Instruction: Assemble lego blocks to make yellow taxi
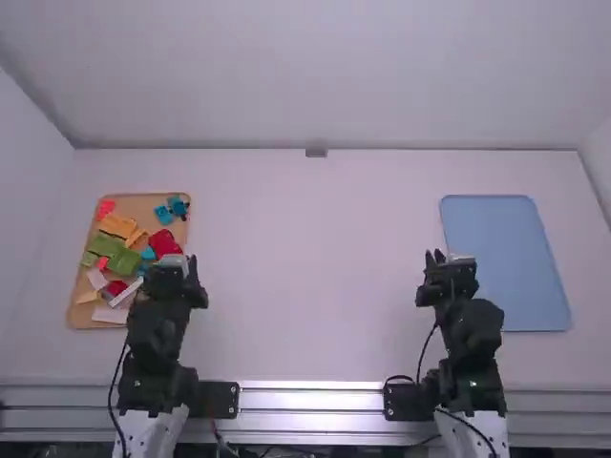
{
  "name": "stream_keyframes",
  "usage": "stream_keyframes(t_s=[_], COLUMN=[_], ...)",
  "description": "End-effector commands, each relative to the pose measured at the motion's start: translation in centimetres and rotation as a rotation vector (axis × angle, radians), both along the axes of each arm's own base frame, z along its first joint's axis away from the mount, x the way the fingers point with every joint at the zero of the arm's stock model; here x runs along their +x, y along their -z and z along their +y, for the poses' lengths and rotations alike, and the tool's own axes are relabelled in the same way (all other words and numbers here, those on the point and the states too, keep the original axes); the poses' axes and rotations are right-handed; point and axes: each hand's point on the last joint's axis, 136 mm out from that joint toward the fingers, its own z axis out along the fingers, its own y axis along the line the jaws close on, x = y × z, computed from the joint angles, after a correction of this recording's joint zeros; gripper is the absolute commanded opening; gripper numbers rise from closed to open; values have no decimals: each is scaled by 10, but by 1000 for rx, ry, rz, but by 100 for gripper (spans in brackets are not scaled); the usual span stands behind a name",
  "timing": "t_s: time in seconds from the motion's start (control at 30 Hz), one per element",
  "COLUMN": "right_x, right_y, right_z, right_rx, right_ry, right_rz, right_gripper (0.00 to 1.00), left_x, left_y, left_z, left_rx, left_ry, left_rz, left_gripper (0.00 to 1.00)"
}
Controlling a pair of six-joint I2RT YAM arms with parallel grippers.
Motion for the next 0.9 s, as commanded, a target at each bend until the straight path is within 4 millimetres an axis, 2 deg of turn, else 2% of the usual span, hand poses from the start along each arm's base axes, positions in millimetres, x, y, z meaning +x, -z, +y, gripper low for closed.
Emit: stream_keyframes(t_s=[0.0,0.37,0.43,0.47,0.53,0.63,0.77,0.87], right_x=[4,49,64,64,80,95,118,122], right_y=[-27,-81,-93,-93,-103,-109,-111,-109], right_z=[11,52,67,67,84,100,131,158], right_rx=[-13,-28,-34,-34,-42,-47,-49,-76], right_ry=[-63,-267,-333,-333,-410,-474,-611,-785], right_rz=[-22,23,34,34,41,51,82,78], right_gripper=[19,38,43,43,48,54,62,67], left_x=[1,16,21,21,27,33,43,49], left_y=[-19,-52,-60,-60,-70,-79,-92,-100], left_z=[2,6,10,10,20,27,40,50], left_rx=[-22,-94,-108,-108,-109,-111,-108,-101], left_ry=[-17,-65,-99,-99,-160,-207,-293,-366], left_rz=[-10,89,121,121,138,154,181,200], left_gripper=[19,38,43,43,49,54,62,68])
